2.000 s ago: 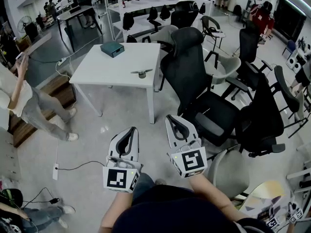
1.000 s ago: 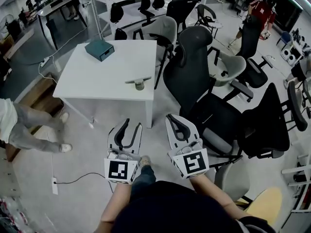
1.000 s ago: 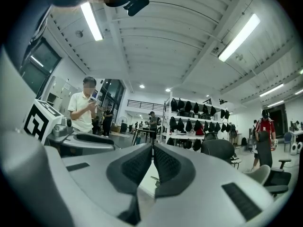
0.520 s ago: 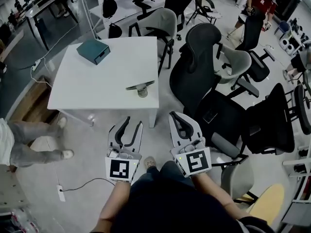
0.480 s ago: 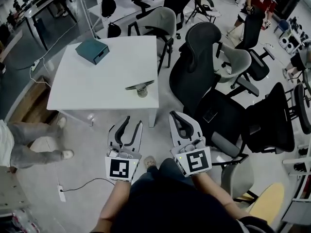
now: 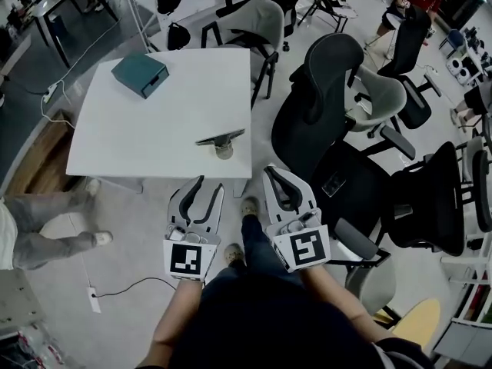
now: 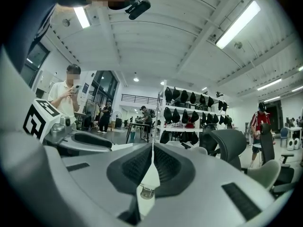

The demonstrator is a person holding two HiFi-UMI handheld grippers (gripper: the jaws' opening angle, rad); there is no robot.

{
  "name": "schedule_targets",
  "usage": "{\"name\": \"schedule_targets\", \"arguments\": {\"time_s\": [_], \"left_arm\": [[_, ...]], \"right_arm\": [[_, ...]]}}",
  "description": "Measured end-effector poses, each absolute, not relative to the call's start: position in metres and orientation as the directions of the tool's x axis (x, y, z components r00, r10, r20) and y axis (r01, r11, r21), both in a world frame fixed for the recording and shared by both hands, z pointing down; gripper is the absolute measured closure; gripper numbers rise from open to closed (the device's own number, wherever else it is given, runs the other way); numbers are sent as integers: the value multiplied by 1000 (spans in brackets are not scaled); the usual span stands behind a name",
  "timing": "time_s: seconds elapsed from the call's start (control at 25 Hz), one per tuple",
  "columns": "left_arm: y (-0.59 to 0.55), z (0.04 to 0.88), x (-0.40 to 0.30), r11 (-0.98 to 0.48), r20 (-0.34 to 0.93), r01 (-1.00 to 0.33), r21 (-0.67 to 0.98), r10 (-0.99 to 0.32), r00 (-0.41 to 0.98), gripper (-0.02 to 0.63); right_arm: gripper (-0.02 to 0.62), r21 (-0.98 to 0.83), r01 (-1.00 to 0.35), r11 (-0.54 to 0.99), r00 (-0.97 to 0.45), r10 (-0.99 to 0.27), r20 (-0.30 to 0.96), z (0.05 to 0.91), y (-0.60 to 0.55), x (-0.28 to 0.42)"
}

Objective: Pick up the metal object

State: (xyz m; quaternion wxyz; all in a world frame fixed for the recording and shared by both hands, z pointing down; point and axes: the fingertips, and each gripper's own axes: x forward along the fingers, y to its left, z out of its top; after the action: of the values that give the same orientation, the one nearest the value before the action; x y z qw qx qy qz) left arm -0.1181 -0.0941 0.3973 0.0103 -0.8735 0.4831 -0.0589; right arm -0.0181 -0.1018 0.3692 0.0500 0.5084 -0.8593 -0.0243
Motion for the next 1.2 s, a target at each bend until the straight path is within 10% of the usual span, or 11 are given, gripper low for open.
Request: {"name": "schedule_targets", "arguments": {"time_s": [1.2], "left_arm": [[-256, 563, -89, -732, 655, -624, -274, -618, 436, 476]], "right_arm": [[566, 29, -672, 740, -710, -654, 261, 455, -302, -43]]}}
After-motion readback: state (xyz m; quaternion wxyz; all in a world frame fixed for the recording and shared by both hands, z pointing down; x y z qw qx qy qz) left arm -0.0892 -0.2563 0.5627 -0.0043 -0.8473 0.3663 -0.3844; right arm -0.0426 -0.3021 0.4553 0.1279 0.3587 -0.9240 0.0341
